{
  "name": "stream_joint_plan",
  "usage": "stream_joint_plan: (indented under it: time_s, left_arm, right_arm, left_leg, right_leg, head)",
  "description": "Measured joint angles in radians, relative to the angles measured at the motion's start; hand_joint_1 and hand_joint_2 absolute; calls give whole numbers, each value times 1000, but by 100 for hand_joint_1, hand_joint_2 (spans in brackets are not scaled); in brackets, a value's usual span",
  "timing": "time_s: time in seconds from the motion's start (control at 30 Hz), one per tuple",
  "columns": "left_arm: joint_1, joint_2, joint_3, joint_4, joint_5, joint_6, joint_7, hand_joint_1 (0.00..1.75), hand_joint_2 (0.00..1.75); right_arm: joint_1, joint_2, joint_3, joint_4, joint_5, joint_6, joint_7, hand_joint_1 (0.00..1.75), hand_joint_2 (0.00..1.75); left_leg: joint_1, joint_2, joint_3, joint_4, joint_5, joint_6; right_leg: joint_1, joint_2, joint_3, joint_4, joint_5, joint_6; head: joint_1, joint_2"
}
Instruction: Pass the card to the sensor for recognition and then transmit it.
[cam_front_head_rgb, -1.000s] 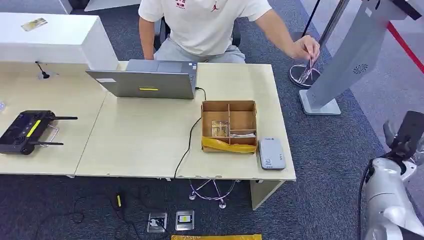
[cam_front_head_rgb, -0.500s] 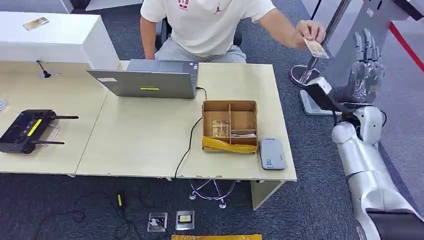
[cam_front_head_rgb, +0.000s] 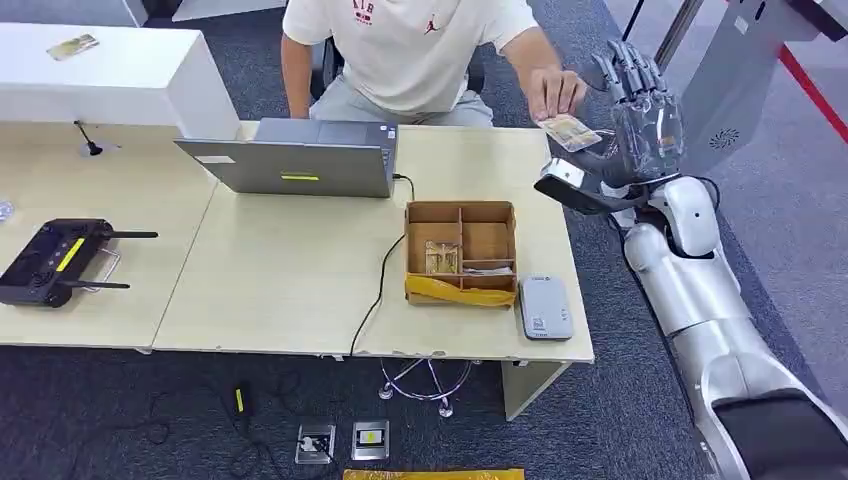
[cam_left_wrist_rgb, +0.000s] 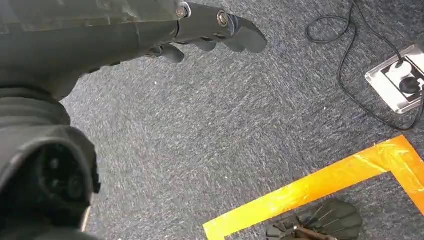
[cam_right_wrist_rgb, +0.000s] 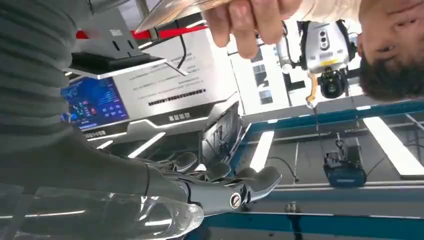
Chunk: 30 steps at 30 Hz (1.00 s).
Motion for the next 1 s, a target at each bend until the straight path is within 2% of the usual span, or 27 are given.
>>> stream_joint_plan:
  time_s: [0.1,0.13,0.17,0.2,0.23,1.0]
  left_arm:
    - [1,1,-4,0,1,-2,0,0,0]
    - [1,2,-4,0,3,-3,0,0,0]
    - [1,3,-5,0,5,-4,0,0,0]
    - [1,3,-5,0,6,-4,0,0,0]
    - [1,5,-5,0,7,-5,0,0,0]
    - [1,20,-5,0,7,-19,0,0,0]
  right_arm:
    - [-3,3,15,0,-5,8,1,2,175]
    - [-3,5,18,0,-10,13,1,19,175]
    - [-4,6,23,0,-13,16,1,148,175]
    - [-5,6,26,0,-13,17,1,152,175]
    - [-5,6,30,0,-13,18,0,175,175]
    - [-6,14,56,1,-21,67,10,175,175]
  left_leg:
    - [0,0,0,0,0,0]
    - [0,0,0,0,0,0]
    - [0,0,0,0,0,0]
    - [0,0,0,0,0,0]
    - [0,0,0,0,0,0]
    - [0,0,0,0,0,0]
  right_leg:
    - [0,0,0,0,0,0]
    - [0,0,0,0,0,0]
    - [0,0,0,0,0,0]
    - [0,0,0,0,0,0]
    - [0,0,0,0,0,0]
    - [0,0,0,0,0,0]
  head:
    - [0,0]
    - [0,0]
    - [0,0]
    - [0,0]
    - [0,0]
    - [0,0]
